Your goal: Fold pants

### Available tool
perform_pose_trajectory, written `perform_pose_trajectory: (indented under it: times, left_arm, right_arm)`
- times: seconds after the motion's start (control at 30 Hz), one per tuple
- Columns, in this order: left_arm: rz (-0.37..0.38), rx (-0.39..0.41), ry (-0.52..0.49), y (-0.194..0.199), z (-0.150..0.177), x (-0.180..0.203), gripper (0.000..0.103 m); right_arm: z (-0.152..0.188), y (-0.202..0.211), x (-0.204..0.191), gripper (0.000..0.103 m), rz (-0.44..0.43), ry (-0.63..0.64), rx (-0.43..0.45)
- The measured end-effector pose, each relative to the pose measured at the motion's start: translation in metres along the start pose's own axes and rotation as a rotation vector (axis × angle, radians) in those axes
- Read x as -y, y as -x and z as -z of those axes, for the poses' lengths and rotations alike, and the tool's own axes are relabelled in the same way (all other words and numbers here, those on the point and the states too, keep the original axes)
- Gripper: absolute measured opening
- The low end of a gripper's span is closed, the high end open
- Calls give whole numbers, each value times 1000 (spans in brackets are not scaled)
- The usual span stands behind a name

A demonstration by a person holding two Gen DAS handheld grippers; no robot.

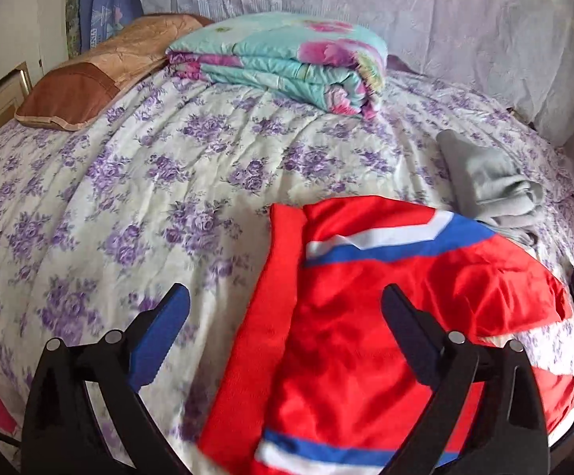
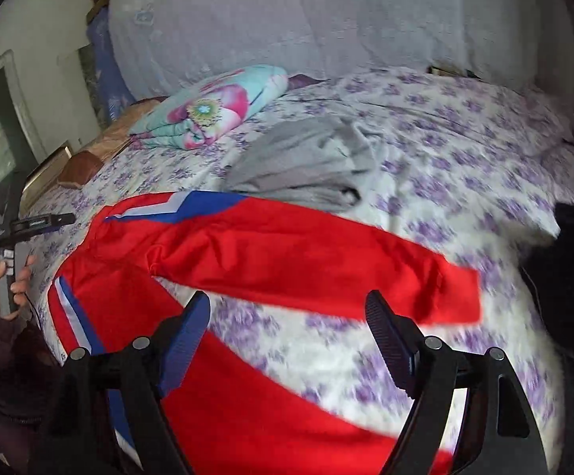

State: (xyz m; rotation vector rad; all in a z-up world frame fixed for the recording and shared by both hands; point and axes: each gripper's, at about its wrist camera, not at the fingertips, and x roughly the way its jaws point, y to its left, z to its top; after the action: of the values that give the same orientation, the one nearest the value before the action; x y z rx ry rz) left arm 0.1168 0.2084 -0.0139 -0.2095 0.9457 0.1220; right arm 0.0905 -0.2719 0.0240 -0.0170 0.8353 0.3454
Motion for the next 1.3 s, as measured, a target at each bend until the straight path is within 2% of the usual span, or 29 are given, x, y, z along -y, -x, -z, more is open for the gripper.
perform_pose_trajectory:
  times: [0.1, 0.17, 0.3, 0.33, 0.37, 0.4, 0.43, 0.47, 0.5, 0.6, 0.8, 0.9, 0.97, 1.0, 1.03, 1.07, 1.1, 1.23, 1.3]
  left_arm:
    - [-51, -89, 15, -51, -27, 0, 94]
    - [-28, -148, 49, -75, -35, 1, 94]
    - [-36, -221, 69, -110, -37, 10, 94]
    - [-34, -223, 76, -114, -37, 12, 91]
    - [-32, -212, 78, -114, -37, 12, 87]
    - [-23, -199, 78, -113, -36, 14, 75]
    - [-11, -191, 77, -110, -37, 15, 57]
    - [2, -185, 75, -107, -37, 16, 48]
    - [7, -177, 74, -103, -38, 16, 34]
    - [57, -135, 89, -82, -42, 12, 28]
    - [125, -63, 82, -37, -42, 11, 26]
    - [159, -27, 64, -5, -26, 7, 26]
    - [186, -19, 55, 16, -9, 0, 30]
    - [193, -21, 62, 26, 2, -5, 43]
    - [200, -29, 78, 34, 13, -13, 69]
    - [222, -41, 102, 41, 24, -22, 82]
    - [260, -53, 131, 46, 36, -31, 91]
    - [389, -115, 265, 53, 76, -60, 91]
    - [423, -138, 306, 51, 86, -59, 91]
  right_arm:
    - [-46, -59, -13, 81, -38, 93, -78]
    - [-70, -97, -17, 81, -23, 142, -116]
    - [-93, -171, -13, 81, 17, 197, -216]
    - [-93, -188, -10, 81, 26, 201, -251]
    - [-89, -204, -7, 76, 39, 211, -288]
    - [-81, -217, -6, 67, 48, 224, -330]
    - [-76, -223, -4, 58, 46, 234, -341]
    - [-75, -218, -4, 35, 27, 239, -310]
    - [-75, -211, -6, 8, -3, 248, -305]
    - [-75, -173, -15, 6, -29, 295, -211]
    - [-65, -76, -33, 6, -96, 364, -33]
    - [-39, -23, -48, 6, -141, 415, 38]
    - [-10, 6, -57, 6, -184, 450, 61]
    - [6, 17, -63, 6, -206, 457, 63]
    - [22, 23, -67, 6, -228, 458, 55]
    - [39, 26, -69, 6, -252, 446, 43]
    - [53, 25, -71, 6, -266, 428, 28]
    - [98, 8, -68, 6, -288, 330, -30]
    - [110, 0, -62, 6, -293, 287, -40]
